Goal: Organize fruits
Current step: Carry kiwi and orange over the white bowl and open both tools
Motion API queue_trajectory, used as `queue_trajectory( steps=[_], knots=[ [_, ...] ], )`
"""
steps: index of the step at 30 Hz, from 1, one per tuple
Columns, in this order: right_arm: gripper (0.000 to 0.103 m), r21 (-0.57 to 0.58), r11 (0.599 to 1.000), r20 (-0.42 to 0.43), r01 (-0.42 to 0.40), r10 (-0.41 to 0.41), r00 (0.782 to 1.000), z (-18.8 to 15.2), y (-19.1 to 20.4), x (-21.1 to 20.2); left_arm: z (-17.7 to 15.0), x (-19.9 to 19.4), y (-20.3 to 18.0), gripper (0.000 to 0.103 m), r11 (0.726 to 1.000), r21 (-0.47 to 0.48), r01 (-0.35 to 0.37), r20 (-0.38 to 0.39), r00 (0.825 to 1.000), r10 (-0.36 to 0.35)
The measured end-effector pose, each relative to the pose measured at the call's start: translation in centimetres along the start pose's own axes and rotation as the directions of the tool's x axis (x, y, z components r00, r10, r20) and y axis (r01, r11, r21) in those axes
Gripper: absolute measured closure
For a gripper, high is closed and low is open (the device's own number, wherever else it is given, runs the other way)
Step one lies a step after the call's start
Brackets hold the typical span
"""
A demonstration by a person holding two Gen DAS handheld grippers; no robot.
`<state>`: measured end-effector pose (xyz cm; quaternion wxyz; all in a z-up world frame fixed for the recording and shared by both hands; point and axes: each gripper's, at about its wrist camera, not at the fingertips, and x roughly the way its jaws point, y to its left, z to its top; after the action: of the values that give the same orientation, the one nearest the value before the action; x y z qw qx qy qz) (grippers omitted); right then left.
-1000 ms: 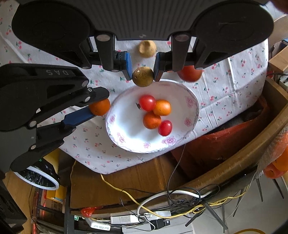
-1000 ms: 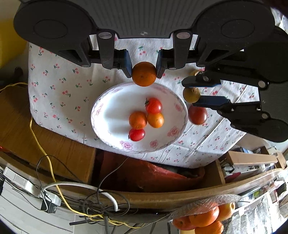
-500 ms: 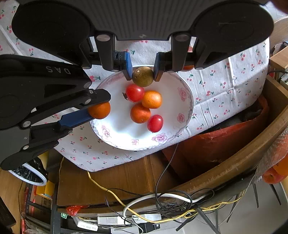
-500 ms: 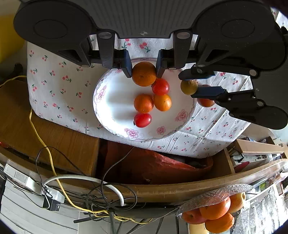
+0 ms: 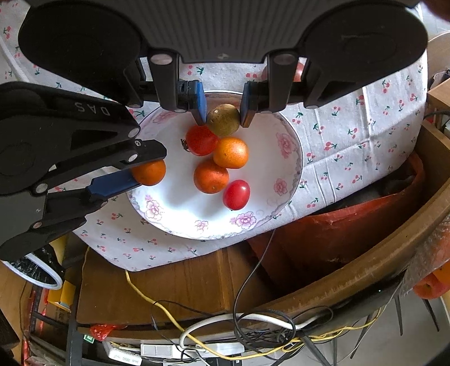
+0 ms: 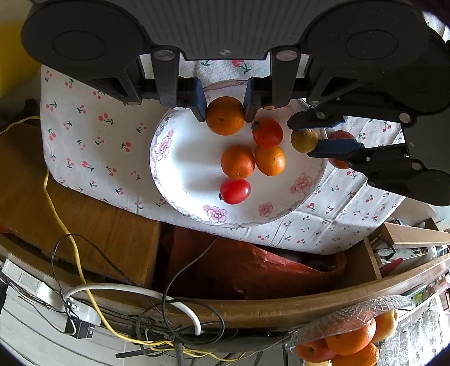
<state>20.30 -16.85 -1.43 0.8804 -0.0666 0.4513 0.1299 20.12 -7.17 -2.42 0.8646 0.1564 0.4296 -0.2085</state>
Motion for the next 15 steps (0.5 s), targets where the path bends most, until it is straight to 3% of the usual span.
queue_trajectory(
  steps=[15],
  knots=[
    [0.079, -0.014, 1.0, -0.011, 0.009, -0.009, 1.0, 0.1, -0.2, 1.1, 0.0, 0.9, 0.3, 0.069, 1.0, -0.013, 0.002, -0.001, 1.0, -0.002]
  ],
)
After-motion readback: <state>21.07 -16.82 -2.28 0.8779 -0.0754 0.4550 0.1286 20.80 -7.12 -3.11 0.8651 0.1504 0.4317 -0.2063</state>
